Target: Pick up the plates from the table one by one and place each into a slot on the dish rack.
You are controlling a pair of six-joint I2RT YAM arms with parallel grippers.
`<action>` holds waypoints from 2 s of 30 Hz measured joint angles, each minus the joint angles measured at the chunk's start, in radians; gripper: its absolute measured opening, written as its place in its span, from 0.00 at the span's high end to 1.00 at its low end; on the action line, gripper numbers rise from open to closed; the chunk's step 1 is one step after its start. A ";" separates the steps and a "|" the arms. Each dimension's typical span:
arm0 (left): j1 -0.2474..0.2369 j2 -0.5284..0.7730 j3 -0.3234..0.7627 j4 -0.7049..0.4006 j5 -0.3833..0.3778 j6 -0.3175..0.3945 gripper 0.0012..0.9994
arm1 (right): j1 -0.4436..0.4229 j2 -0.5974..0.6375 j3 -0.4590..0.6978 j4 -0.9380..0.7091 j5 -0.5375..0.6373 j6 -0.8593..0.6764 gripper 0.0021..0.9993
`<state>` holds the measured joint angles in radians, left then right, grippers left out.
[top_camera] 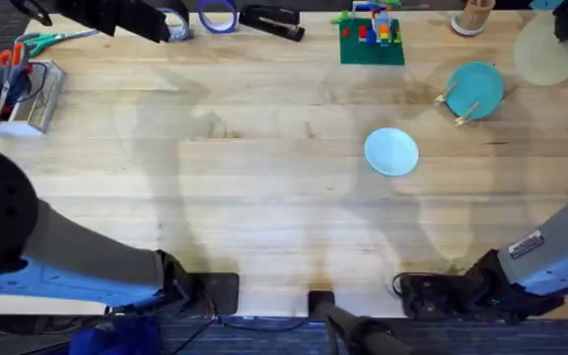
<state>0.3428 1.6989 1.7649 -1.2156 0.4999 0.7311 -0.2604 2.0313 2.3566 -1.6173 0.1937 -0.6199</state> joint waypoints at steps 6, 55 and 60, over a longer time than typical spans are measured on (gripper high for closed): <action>0.000 0.000 0.000 0.000 0.000 0.000 0.01 | 0.000 0.024 0.000 0.000 0.000 -0.058 0.97; 0.000 0.000 0.000 0.000 0.000 0.000 0.01 | -0.010 0.066 -0.005 0.000 -0.082 -0.173 0.97; 0.000 0.000 0.000 0.000 0.000 0.000 0.01 | -0.011 0.066 -0.005 0.000 -0.082 -0.173 0.97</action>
<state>0.3428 1.6989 1.7649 -1.2156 0.4999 0.7311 -0.2714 2.0968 2.3512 -1.6169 0.1120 -0.7925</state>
